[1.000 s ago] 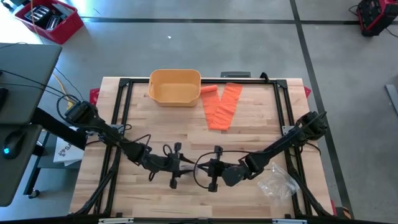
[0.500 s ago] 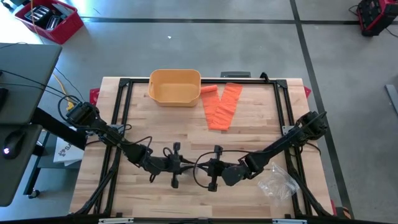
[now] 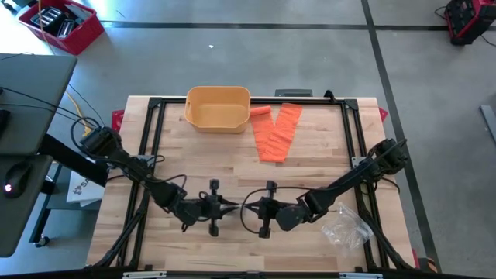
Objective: Roll bandage
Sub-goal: Close the left transparent zip bag, then put the left transparent zip bag containing the rolled brown bandage into the yellow bin
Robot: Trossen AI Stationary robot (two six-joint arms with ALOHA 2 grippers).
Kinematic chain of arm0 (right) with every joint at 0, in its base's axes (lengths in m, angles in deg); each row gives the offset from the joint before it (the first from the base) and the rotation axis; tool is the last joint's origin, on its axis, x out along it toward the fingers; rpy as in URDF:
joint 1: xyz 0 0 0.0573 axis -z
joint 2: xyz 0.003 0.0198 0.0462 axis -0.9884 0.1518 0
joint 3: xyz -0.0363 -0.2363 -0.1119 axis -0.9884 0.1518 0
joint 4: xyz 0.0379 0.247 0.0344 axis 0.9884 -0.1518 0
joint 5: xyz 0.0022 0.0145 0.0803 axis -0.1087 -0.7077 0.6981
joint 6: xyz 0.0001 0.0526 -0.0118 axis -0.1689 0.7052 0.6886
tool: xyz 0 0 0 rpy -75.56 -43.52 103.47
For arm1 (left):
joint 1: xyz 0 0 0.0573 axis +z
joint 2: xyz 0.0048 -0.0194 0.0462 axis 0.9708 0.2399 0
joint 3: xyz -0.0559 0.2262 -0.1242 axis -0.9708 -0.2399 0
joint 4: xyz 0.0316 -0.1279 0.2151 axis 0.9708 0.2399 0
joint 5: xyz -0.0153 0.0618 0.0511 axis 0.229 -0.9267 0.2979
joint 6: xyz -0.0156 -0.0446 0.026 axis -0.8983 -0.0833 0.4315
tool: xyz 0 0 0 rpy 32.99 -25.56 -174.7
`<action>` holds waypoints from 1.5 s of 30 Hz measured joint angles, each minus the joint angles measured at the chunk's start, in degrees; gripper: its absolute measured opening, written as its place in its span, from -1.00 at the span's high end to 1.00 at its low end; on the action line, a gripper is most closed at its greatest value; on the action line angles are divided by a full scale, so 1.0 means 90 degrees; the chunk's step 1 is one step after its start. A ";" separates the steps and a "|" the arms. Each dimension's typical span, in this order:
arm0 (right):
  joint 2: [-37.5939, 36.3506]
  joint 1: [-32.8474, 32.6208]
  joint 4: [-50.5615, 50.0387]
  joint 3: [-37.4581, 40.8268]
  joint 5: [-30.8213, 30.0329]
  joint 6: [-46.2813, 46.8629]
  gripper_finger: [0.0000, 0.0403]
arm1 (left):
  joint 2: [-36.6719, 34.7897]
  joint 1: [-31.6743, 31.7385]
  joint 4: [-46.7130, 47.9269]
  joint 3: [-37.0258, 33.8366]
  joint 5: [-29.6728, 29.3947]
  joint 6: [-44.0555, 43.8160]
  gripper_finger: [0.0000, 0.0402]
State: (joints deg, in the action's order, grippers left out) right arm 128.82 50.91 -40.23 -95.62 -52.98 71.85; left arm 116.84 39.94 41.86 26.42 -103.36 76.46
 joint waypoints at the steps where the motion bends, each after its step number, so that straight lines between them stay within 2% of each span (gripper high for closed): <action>1: 0.0000 0.0004 -0.0003 0.0000 0.0000 0.0000 1.00 | -0.0057 -0.0026 0.0137 0.0000 0.0000 -0.0081 0.87; 14: 0.0000 0.0004 -0.0049 0.0000 -0.0036 0.0000 1.00 | -0.1120 -0.0442 0.2823 -0.0010 0.0055 -0.1607 0.86; 24: 0.0000 0.0001 -0.0046 0.0002 -0.0041 -0.0002 1.00 | -0.1800 -0.0779 0.4318 -0.0013 0.0071 -0.2575 0.86; 31: 0.0000 0.0001 -0.0039 0.0002 -0.0037 -0.0002 1.00 | -0.2001 -0.0858 0.4556 -0.0015 0.0267 -0.2842 0.81; 34: -0.0002 -0.0012 -0.0090 0.0012 -0.0038 -0.0002 1.00 | -0.2099 -0.0877 0.4832 -0.0039 0.0563 -0.2904 0.67; 38: -0.0002 -0.0010 -0.0062 0.0015 -0.0035 -0.0002 1.00 | -0.2231 -0.0862 0.5088 -0.0034 0.0490 -0.3169 0.42; 42: -0.0002 -0.0006 -0.0046 0.0015 -0.0036 -0.0006 1.00 | -0.2182 -0.0865 0.4378 -0.0032 0.0440 -0.2761 0.25; 45: -0.0002 -0.0006 -0.0038 0.0015 -0.0034 0.0002 1.00 | -0.1954 -0.0862 0.3506 -0.0027 0.0436 -0.2087 0.20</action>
State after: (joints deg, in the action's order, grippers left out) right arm 128.80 50.85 -40.57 -95.49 -53.29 71.87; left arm 99.25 32.18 73.41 26.18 -99.44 57.67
